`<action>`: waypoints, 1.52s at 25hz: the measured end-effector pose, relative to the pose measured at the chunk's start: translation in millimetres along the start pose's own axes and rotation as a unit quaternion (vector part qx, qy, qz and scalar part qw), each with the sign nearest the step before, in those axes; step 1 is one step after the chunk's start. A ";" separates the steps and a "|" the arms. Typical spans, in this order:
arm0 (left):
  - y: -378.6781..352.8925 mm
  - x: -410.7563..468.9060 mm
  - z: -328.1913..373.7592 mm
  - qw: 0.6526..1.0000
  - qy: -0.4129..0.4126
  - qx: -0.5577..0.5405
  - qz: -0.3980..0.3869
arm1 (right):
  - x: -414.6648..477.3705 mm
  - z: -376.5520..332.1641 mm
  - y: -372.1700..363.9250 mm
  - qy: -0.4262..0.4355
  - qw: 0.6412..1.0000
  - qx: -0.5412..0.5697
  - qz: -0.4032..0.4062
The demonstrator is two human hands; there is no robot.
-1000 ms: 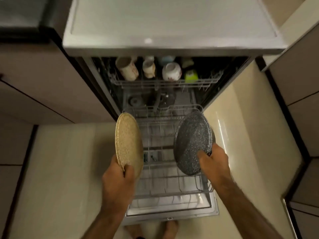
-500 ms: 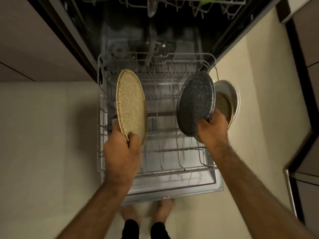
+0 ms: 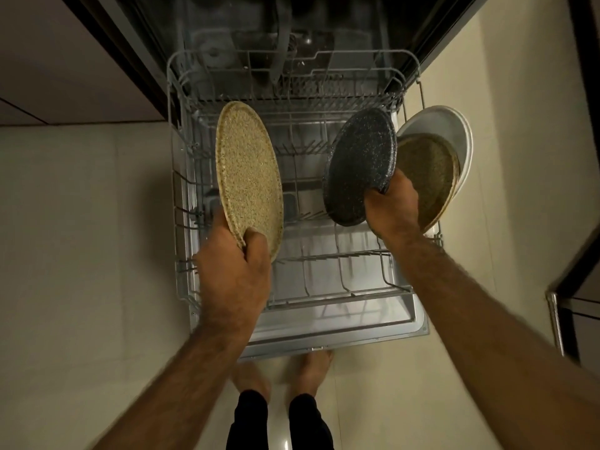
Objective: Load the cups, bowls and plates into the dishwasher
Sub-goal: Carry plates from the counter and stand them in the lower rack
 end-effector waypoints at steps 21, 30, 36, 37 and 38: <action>-19.3 -8.2 -1.5 0.928 0.089 -0.362 0.023 | -97.2 -31.3 -56.8 -0.281 0.751 0.529 -0.278; -14.1 11.0 -40.7 0.976 0.103 -0.190 0.037 | -51.5 -28.6 18.3 0.048 0.990 0.117 0.058; -13.2 14.3 -43.5 0.986 0.060 -0.154 0.028 | -47.1 -39.7 20.8 0.100 0.978 -0.037 0.176; -13.1 14.2 -43.5 0.985 0.063 -0.156 0.028 | -45.9 -41.3 15.7 0.104 0.979 -0.037 0.172; -13.0 14.3 -44.6 0.985 0.064 -0.156 0.028 | -44.6 -43.0 11.1 0.104 0.979 -0.040 0.169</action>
Point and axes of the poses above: each hand's wrist, its own x-axis towards the middle knuckle, its own y-axis out of the back of the hand, z = x × y, the point moved 5 cm from there along x, towards the middle knuckle, and after that the axes turned 12 degrees about -x, right-handed, at the moved point
